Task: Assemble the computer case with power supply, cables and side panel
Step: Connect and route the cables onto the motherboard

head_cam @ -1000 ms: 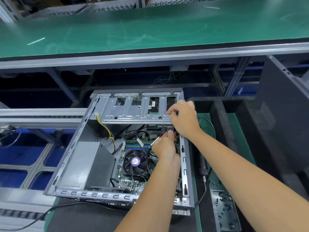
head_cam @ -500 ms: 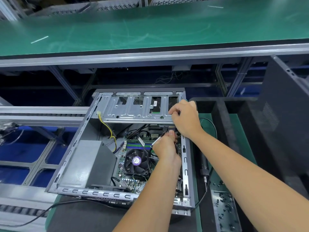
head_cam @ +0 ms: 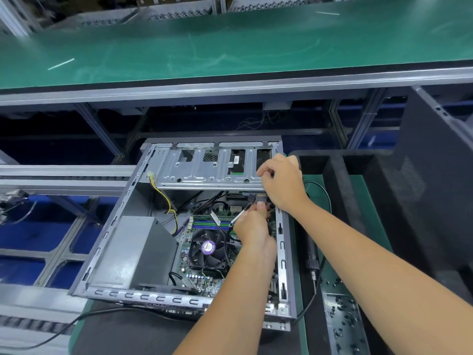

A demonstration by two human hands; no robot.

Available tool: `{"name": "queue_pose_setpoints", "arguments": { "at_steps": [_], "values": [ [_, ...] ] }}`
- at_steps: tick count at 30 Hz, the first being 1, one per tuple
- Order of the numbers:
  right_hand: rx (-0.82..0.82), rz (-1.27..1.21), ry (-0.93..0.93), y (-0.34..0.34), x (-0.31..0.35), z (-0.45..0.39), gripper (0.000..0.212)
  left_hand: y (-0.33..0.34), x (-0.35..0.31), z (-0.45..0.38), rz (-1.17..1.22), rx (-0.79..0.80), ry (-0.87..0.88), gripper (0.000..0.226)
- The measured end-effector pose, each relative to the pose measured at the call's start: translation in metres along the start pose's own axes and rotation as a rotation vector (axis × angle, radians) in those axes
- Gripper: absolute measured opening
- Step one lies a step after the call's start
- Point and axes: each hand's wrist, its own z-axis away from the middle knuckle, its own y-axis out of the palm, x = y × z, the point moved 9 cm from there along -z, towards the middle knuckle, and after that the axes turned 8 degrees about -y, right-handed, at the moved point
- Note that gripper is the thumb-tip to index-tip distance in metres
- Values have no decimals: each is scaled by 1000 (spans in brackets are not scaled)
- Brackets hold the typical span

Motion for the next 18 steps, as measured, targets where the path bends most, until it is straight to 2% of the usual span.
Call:
{"name": "queue_pose_setpoints", "arguments": {
  "at_steps": [5,10,13,18],
  "values": [
    [-4,5,-2,0,1,0,29,3,2,-5,-4,9,-12,22],
    [1,3,4,0,0,1,30,3,1,0,45,10,-1,8],
    [5,18,1,-2,4,3,29,3,0,5,78,24,0,8],
    [24,41,6,-1,5,3,29,5,-4,11,75,25,8,20]
  ]
}}
